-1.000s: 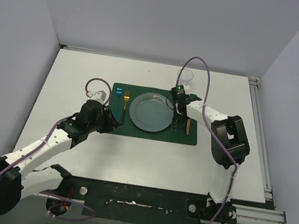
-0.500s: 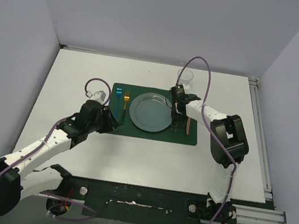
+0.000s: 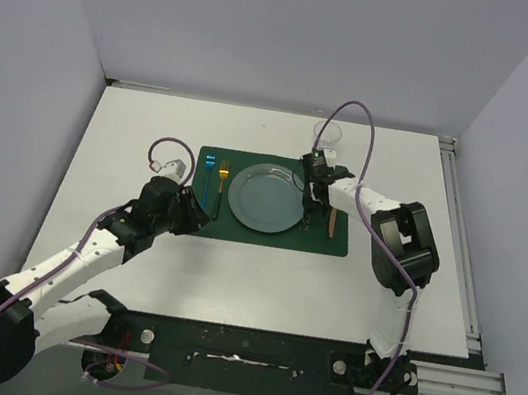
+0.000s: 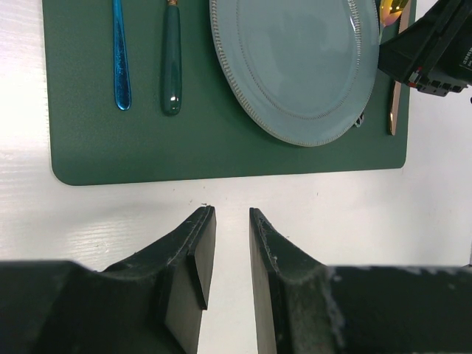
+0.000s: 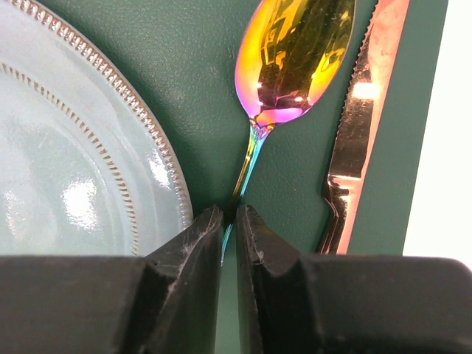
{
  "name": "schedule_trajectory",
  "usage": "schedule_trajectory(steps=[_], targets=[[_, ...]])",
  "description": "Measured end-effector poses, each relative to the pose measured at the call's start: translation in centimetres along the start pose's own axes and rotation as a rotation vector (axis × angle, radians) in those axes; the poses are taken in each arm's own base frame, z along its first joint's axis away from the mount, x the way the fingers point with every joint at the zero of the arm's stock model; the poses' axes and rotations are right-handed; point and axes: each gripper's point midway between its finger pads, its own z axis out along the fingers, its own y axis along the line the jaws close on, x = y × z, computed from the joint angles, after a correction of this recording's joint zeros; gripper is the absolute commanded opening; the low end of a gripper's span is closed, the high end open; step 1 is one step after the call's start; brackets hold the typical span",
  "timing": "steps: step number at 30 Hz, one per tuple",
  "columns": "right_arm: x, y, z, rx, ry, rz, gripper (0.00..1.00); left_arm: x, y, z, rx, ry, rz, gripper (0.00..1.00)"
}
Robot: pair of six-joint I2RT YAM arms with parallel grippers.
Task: Set the dinner table for one person
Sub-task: Adjust the spoon at the center of the board.
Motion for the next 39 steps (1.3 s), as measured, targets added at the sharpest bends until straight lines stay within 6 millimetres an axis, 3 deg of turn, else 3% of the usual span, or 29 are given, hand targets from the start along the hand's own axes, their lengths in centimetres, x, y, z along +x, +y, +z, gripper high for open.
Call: schedule_trajectory(steps=[7,15,28,39], targets=[[0.1,0.0,-0.1,-0.004,-0.010,0.011,0.00,0.0,0.0,0.0,0.001,0.000,0.000,0.25],[0.2,-0.2,-0.2,-0.009,-0.028,0.019,0.00,0.0,0.0,0.0,-0.001,0.001,-0.001,0.25],[1.6,-2.7,-1.0,0.020,0.008,-0.010,0.00,0.2,0.0,0.2,0.000,0.008,-0.006,0.25],[1.7,-2.8,-1.0,0.012,0.018,-0.014,0.00,0.2,0.0,0.2,0.000,0.008,-0.007,0.25]])
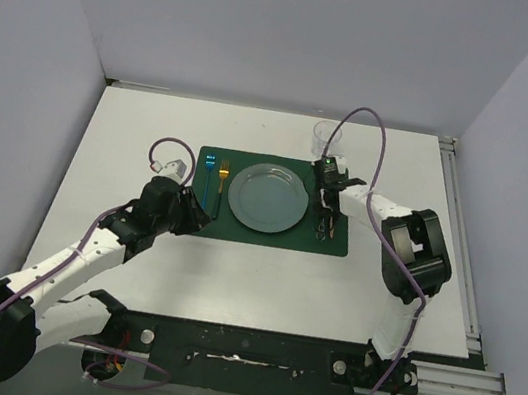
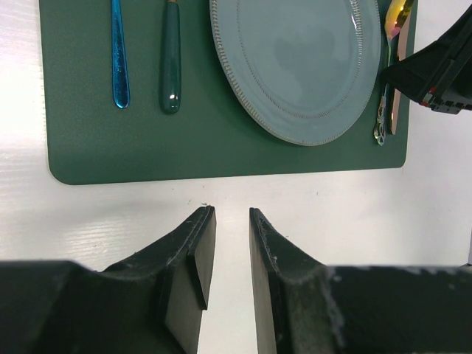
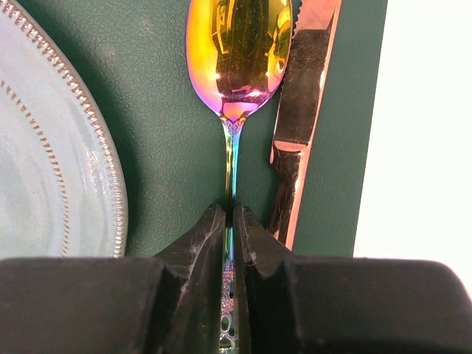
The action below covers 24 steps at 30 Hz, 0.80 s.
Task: Set the dinner table for one person
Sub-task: Adjust the spoon at the center of the board.
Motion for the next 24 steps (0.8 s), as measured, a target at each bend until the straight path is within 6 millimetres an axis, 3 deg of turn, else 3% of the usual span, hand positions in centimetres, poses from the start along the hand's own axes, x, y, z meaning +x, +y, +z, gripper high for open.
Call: schedule_trajectory(steps=[24], targets=[[-1.1,0.9,-0.1,-0.033,0.005,-0.006,0.00,0.0,0.0,0.0,-0.001,0.000,0.001,0.25]])
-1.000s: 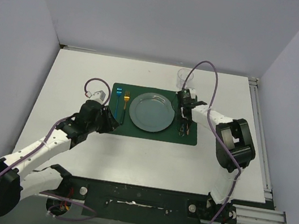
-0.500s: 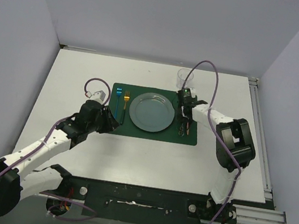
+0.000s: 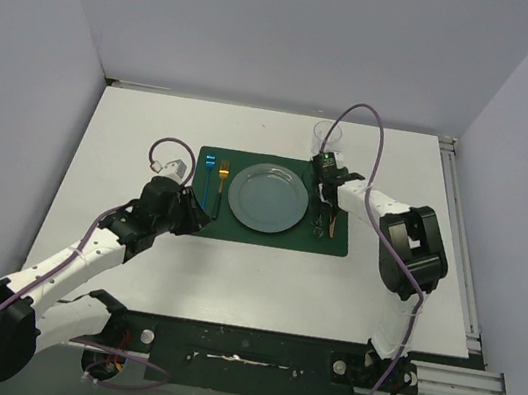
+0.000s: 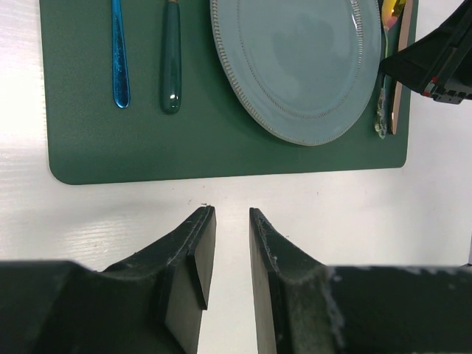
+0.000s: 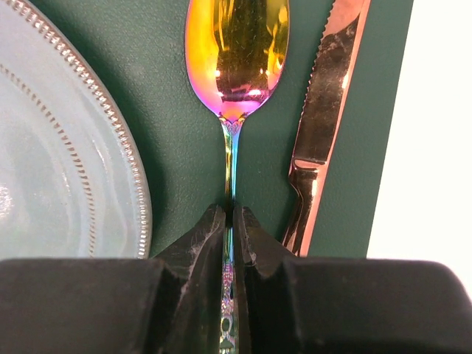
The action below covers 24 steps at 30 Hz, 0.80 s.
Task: Set the dinner table for one person
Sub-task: Adjust the spoon at the center of the board.
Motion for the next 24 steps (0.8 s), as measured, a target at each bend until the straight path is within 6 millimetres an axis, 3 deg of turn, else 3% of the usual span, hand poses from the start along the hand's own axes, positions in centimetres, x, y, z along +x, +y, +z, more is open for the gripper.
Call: schedule_trajectory(steps=[24], targets=[[-0.05,0.93,0.52,0.001,0.016,-0.007,0.00,0.00,0.00,0.00,0.000,0.000,0.000,0.25]])
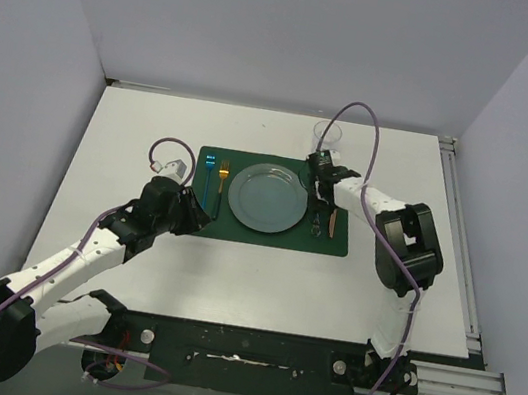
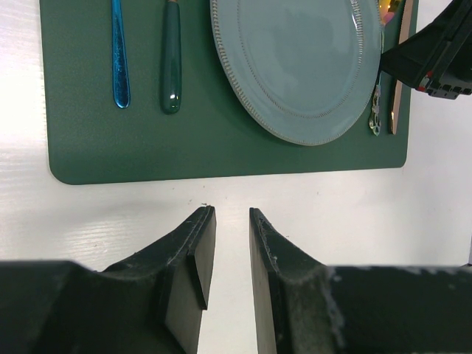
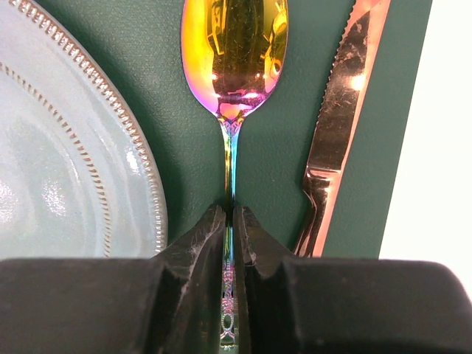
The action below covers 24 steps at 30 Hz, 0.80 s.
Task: Set the dinner table for one person
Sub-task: Adjust the spoon at the center of the board.
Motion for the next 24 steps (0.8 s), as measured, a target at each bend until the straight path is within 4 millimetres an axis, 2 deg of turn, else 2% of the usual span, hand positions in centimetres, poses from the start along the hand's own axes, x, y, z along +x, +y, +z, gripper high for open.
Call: schedule_trajectory(steps=[24], targets=[[0.08,0.14,-0.08,0.036,-0.008,0.037,0.00,0.01,0.02,0.00,-0.001,0.000,0.000,0.25]])
